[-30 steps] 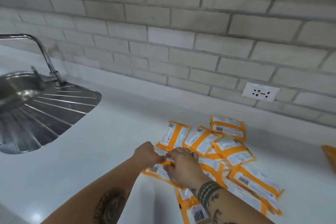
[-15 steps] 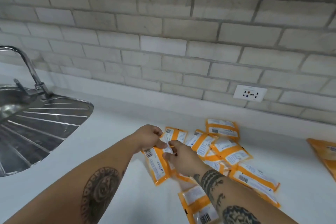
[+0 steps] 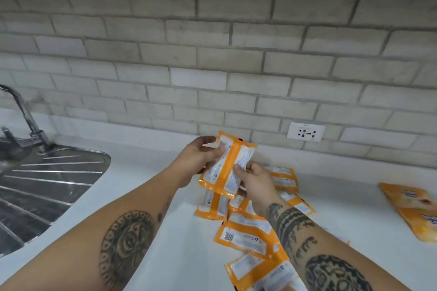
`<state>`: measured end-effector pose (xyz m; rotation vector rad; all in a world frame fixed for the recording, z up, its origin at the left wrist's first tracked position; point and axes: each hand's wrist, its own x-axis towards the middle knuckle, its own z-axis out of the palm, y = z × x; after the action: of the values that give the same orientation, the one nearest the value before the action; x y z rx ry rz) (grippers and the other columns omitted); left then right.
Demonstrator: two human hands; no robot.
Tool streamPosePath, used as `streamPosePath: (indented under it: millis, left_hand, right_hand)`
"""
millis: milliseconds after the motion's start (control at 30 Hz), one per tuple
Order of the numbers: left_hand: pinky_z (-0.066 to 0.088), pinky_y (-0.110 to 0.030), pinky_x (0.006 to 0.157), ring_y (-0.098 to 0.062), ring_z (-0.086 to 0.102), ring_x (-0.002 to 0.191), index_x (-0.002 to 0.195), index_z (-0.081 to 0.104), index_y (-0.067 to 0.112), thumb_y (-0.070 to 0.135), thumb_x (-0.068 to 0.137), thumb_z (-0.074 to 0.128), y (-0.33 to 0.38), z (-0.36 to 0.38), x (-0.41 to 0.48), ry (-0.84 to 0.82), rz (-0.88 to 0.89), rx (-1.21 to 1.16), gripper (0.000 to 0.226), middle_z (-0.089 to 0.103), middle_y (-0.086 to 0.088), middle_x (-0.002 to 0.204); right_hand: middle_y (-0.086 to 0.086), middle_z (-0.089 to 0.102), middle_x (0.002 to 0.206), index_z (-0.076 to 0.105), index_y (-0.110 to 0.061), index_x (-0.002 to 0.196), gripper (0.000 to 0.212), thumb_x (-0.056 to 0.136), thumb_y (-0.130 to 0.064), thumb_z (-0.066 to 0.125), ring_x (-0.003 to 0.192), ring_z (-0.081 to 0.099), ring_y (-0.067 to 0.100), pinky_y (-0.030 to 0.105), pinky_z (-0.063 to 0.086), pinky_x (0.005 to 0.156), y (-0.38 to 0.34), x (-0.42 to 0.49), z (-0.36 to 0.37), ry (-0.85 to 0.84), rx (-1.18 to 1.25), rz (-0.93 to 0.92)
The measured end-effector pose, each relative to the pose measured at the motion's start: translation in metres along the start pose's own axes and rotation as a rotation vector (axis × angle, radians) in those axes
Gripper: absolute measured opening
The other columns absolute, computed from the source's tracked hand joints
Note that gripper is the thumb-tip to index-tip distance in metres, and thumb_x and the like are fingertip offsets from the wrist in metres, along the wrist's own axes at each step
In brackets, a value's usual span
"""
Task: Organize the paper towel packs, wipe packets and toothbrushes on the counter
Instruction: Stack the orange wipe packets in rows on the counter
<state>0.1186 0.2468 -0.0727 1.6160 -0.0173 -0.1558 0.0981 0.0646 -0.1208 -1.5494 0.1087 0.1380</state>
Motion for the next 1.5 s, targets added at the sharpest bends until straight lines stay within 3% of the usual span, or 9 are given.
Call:
streamPosePath:
  millis: [367, 533, 633, 733, 867, 1133, 1300, 1433, 1500]
  left_hand:
    - [0.059, -0.041, 0.076, -0.022, 0.072, 0.081, 0.115, 0.07, 0.015, 0.018, 0.09, 0.077, 0.001, 0.067, 0.017, -0.198, 0.08, 0.27, 0.026, 0.077, -0.013, 0.101]
    - [0.056, -0.039, 0.089, -0.017, 0.064, 0.108, 0.131, 0.06, 0.021, 0.044, 0.094, 0.069, 0.009, 0.127, 0.021, -0.176, -0.01, 0.068, 0.045, 0.063, -0.002, 0.131]
    - [0.058, -0.051, 0.085, -0.04, 0.068, 0.105, 0.127, 0.061, 0.007, 0.067, 0.094, 0.052, 0.021, 0.166, 0.021, -0.368, -0.339, -0.39, 0.069, 0.065, -0.019, 0.123]
    - [0.057, -0.041, 0.076, -0.031, 0.07, 0.085, 0.121, 0.067, 0.002, 0.054, 0.089, 0.062, 0.029, 0.199, 0.017, -0.543, -0.37, -0.422, 0.061, 0.072, -0.017, 0.109]
    - [0.058, -0.032, 0.057, -0.023, 0.071, 0.065, 0.126, 0.063, 0.005, 0.0, 0.094, 0.056, 0.026, 0.24, 0.013, -0.571, -0.264, -0.26, 0.032, 0.075, -0.012, 0.091]
    - [0.055, -0.036, 0.073, -0.031, 0.072, 0.091, 0.134, 0.06, 0.014, -0.015, 0.089, 0.054, 0.016, 0.309, 0.018, -0.595, -0.175, -0.126, 0.054, 0.077, -0.009, 0.115]
    - [0.057, -0.039, 0.078, -0.029, 0.072, 0.096, 0.134, 0.059, 0.021, -0.017, 0.089, 0.053, 0.028, 0.362, 0.015, -0.624, -0.141, -0.044, 0.059, 0.076, -0.001, 0.119]
    - [0.059, -0.036, 0.075, -0.028, 0.073, 0.096, 0.131, 0.062, 0.019, -0.019, 0.089, 0.05, 0.038, 0.4, 0.01, -0.656, -0.136, 0.001, 0.058, 0.075, -0.004, 0.12]
    - [0.06, -0.036, 0.076, -0.028, 0.072, 0.1, 0.131, 0.063, 0.019, -0.02, 0.088, 0.049, 0.04, 0.414, 0.01, -0.724, -0.147, 0.016, 0.059, 0.074, -0.006, 0.122]
  right_hand:
    - [0.012, 0.078, 0.097, 0.069, -0.009, 0.111, 0.023, 0.092, -0.021, 0.075, 0.087, 0.075, 0.03, 0.044, 0.061, 0.077, -0.046, -0.037, -0.079, 0.172, 0.246, -0.129]
    - [-0.01, 0.078, 0.084, 0.077, -0.029, 0.088, 0.016, 0.084, -0.014, 0.083, 0.077, 0.072, 0.007, 0.02, 0.057, 0.063, -0.052, -0.059, -0.116, 0.477, -0.09, -0.427]
    - [-0.021, 0.073, 0.1, 0.079, -0.033, 0.094, 0.034, 0.077, -0.004, 0.085, 0.104, 0.065, 0.012, 0.022, 0.051, 0.091, -0.036, -0.07, -0.144, 0.561, -0.523, -0.712]
    - [-0.014, 0.069, 0.116, 0.078, -0.025, 0.107, 0.043, 0.071, -0.004, 0.086, 0.118, 0.053, 0.014, 0.016, 0.04, 0.105, -0.009, -0.08, -0.176, 0.52, -0.896, -0.87]
    - [-0.015, 0.064, 0.13, 0.073, -0.028, 0.12, 0.048, 0.077, -0.011, 0.085, 0.128, 0.043, 0.009, 0.009, 0.029, 0.111, 0.011, -0.1, -0.211, 0.481, -1.014, -0.82]
    - [-0.03, 0.051, 0.14, 0.072, -0.036, 0.122, 0.061, 0.081, -0.078, 0.059, 0.141, 0.026, -0.011, 0.009, 0.017, 0.114, 0.014, -0.14, -0.28, 0.481, -0.865, -0.555]
    - [-0.018, 0.051, 0.131, 0.069, -0.023, 0.124, 0.033, 0.095, -0.038, 0.069, 0.124, 0.042, -0.002, 0.027, 0.035, 0.113, 0.004, -0.142, -0.341, 0.609, -0.766, -0.386]
    - [-0.006, 0.055, 0.129, 0.05, -0.017, 0.14, 0.052, 0.096, -0.037, 0.069, 0.114, 0.058, 0.014, 0.033, 0.047, 0.1, -0.015, -0.145, -0.377, 0.728, -0.381, -0.248]
    - [-0.001, 0.066, 0.115, 0.057, -0.018, 0.125, 0.035, 0.096, -0.036, 0.069, 0.102, 0.065, 0.018, 0.037, 0.054, 0.089, -0.022, -0.148, -0.391, 0.681, -0.166, -0.179]
